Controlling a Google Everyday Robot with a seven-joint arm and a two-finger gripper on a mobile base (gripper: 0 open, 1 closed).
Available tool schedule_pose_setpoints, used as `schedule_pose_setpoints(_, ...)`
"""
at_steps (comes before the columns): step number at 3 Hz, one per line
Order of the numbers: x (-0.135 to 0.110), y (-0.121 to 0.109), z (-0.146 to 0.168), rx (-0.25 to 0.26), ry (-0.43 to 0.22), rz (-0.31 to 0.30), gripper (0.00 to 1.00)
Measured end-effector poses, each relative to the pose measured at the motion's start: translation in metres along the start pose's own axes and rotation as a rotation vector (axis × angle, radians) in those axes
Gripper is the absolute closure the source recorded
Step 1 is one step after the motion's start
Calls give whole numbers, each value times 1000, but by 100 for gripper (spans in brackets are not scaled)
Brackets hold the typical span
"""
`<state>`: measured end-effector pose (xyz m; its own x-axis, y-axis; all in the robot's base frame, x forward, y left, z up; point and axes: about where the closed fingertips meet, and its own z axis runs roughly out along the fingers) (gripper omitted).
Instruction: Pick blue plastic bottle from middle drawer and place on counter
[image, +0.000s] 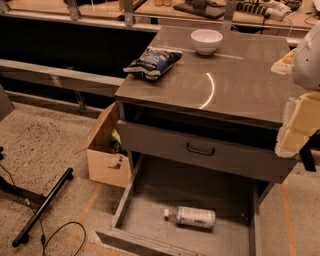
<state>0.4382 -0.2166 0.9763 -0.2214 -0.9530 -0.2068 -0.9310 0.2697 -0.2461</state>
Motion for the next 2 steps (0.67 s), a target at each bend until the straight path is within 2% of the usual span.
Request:
schedule_pose_setpoints(1,0,0,0,0,0,0,0)
schedule_pose_setpoints(2,15,2,17,9,-10,27,0)
